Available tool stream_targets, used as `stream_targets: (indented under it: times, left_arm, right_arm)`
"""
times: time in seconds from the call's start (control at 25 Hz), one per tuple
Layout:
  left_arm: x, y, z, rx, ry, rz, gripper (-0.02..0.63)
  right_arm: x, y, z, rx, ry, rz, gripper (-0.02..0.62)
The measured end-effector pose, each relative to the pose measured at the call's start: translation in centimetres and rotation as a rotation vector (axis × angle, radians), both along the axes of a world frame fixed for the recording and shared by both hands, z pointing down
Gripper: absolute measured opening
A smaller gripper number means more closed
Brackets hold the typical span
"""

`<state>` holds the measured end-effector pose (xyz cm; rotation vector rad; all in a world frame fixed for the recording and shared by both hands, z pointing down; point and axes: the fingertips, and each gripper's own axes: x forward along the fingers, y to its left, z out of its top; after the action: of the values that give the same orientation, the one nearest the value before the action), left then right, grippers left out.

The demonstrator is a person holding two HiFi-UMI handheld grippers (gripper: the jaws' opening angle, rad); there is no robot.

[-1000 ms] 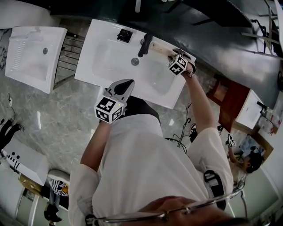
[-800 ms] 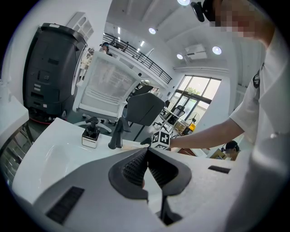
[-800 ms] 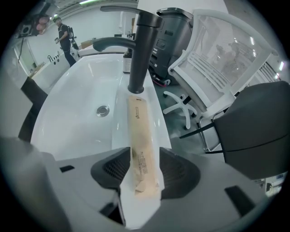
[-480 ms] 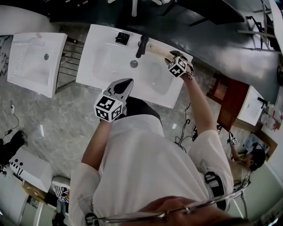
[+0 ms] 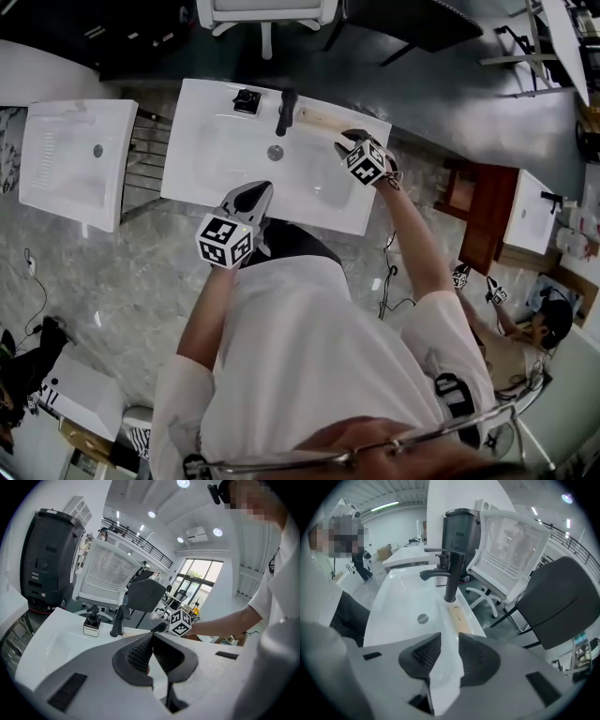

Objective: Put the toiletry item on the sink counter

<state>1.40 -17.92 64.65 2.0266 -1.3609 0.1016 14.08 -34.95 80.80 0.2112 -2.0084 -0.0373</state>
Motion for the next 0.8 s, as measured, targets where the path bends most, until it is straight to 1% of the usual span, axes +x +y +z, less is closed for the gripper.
stream_targets:
  times: [0.24,0.4,0.56,0.72,0.8]
  left_arm:
    - [0.4,1.0,-0.8,0.022,0.013,0.031,0.005]
    - [0.1,1.9,-1.4,0.032,0.012,0.073,0.005]
    - [-0.8,2.7,-2.4,0.052,0.011,0.111,0.005]
    - [-2.3,4.0,-3.1,0.054,0.023,0.130,0.005]
    - [-2.9,4.8,-3.4,0.057,0.027,0.139,0.005]
  right_arm:
    - [0.1,2.3,-3.3,0.009,-0.061,0.072,0.067]
    - [0.3,4.0,-5.9,0.025,-0.095,0.124,0.046]
    - [0.2,5.9,-8.7,0.043,-0.123,0.173,0.029]
    - [0.2,8.4,-11.0,0.046,-0.142,0.231,0.020]
    - [0.3,9.8,-11.7,0.045,-0.141,0.244,0.018]
